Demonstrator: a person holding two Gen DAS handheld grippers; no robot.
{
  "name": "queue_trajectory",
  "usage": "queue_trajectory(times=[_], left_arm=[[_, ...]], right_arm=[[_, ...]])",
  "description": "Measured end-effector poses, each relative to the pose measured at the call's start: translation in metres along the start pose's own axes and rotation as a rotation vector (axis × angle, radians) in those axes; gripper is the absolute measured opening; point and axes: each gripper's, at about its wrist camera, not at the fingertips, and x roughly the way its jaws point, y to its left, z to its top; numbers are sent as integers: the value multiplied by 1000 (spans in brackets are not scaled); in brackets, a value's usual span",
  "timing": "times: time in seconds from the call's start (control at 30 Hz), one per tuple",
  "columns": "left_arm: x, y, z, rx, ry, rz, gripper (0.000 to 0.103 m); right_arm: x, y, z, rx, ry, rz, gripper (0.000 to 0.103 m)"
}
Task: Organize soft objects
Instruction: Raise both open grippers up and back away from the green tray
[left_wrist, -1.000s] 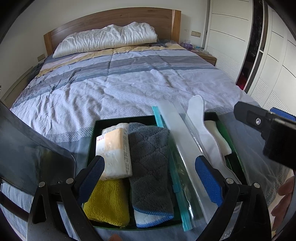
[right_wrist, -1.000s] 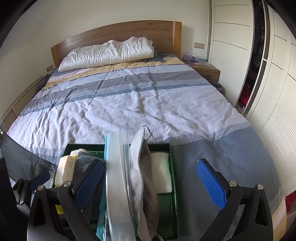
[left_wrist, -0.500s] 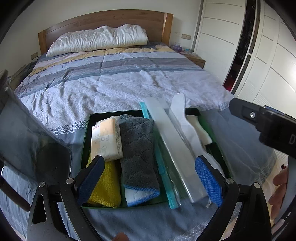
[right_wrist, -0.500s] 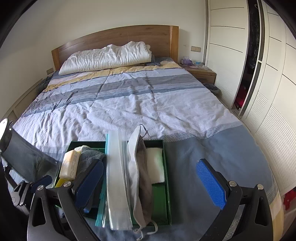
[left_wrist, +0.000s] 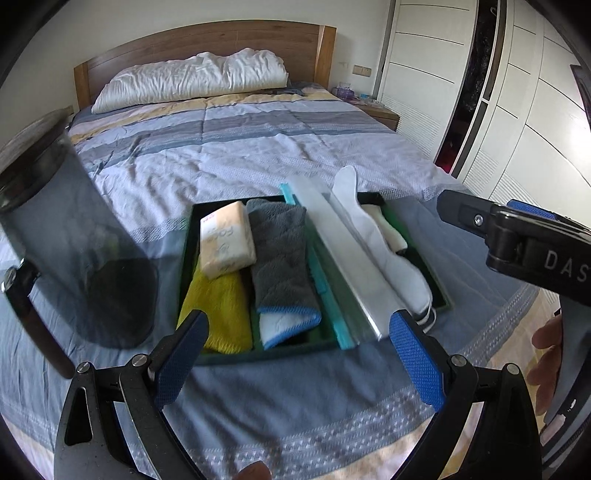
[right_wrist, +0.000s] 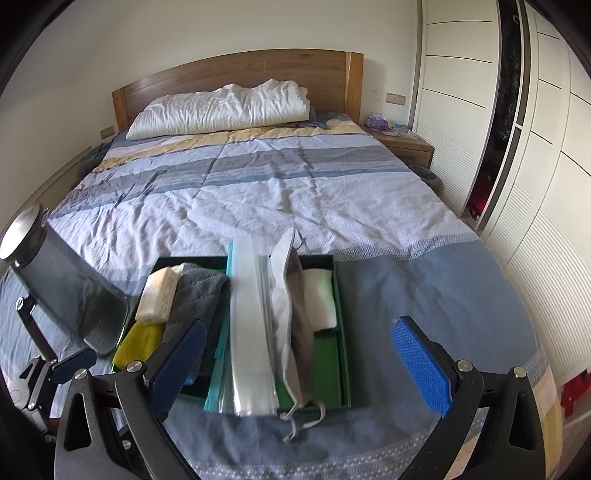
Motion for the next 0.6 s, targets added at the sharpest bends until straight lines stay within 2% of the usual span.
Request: queue_trajectory(times=[0.6], left_arm=[[-48, 48, -31, -34, -41, 16, 96]], right_arm=[[-24, 33, -34, -33, 1, -15, 103]])
